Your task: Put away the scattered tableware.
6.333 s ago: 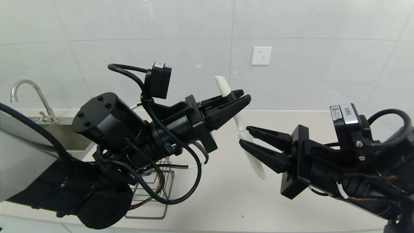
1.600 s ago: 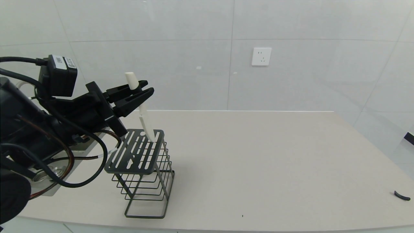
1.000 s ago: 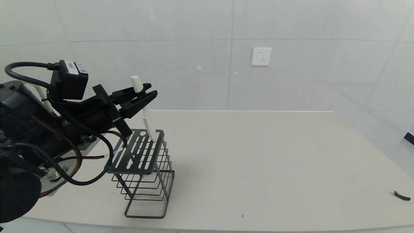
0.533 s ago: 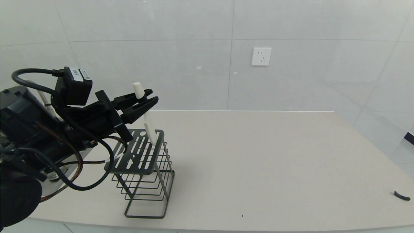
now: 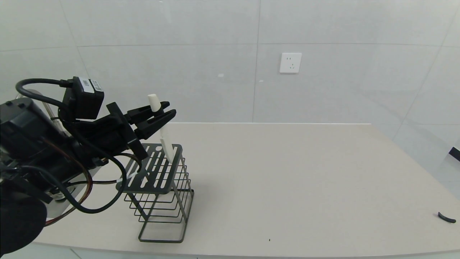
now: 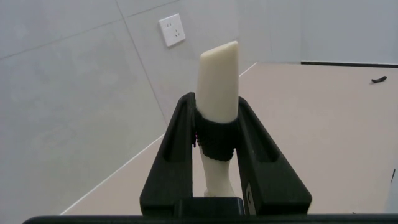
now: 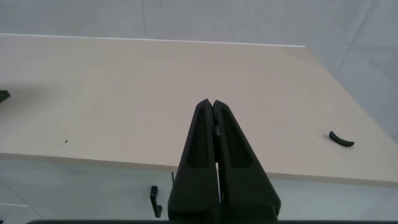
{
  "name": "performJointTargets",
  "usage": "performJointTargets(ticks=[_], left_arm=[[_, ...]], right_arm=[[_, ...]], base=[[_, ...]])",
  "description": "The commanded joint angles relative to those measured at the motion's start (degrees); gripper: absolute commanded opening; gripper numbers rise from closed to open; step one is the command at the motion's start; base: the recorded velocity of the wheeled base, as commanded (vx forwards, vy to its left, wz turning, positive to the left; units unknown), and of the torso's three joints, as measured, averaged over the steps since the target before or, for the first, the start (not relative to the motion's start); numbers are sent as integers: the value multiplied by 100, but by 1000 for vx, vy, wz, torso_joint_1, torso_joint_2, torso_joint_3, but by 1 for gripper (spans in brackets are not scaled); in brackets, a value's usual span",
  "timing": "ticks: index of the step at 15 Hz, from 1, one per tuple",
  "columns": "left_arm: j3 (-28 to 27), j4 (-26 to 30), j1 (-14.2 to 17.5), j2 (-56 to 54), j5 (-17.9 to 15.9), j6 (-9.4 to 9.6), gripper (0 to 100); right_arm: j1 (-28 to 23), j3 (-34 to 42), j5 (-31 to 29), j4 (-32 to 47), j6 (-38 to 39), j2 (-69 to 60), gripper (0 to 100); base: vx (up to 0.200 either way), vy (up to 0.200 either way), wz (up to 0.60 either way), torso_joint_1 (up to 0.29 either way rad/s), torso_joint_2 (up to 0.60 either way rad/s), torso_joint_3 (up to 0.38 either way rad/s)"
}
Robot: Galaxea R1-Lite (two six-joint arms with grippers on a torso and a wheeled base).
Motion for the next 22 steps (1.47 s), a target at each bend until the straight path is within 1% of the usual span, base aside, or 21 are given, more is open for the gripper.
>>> performJointTargets(ticks=[1, 6, 11, 14, 18, 22], left_arm=[[6, 1, -14, 33, 2, -1, 0], [33, -8, -14, 121, 2, 8, 0], [94, -131, 3, 262, 2, -1, 0], [147, -421, 21, 385, 2, -1, 0], [543, -834, 21, 534, -7, -10, 0], [551, -834, 21, 587, -16, -10, 0]], right_arm=[[2, 1, 2, 0, -3, 7, 0], [2, 1, 2, 0, -3, 7, 0], [2, 1, 2, 0, -3, 7, 0], [2, 1, 2, -9, 5, 7, 0], [2, 1, 2, 0, 5, 7, 0], [2, 1, 2, 0, 5, 7, 0]], base=[[0, 0, 0, 0, 0, 0], [0, 0, 0, 0, 0, 0], [0, 0, 0, 0, 0, 0], [0, 0, 0, 0, 0, 0], [0, 0, 0, 0, 0, 0], [0, 0, 0, 0, 0, 0]])
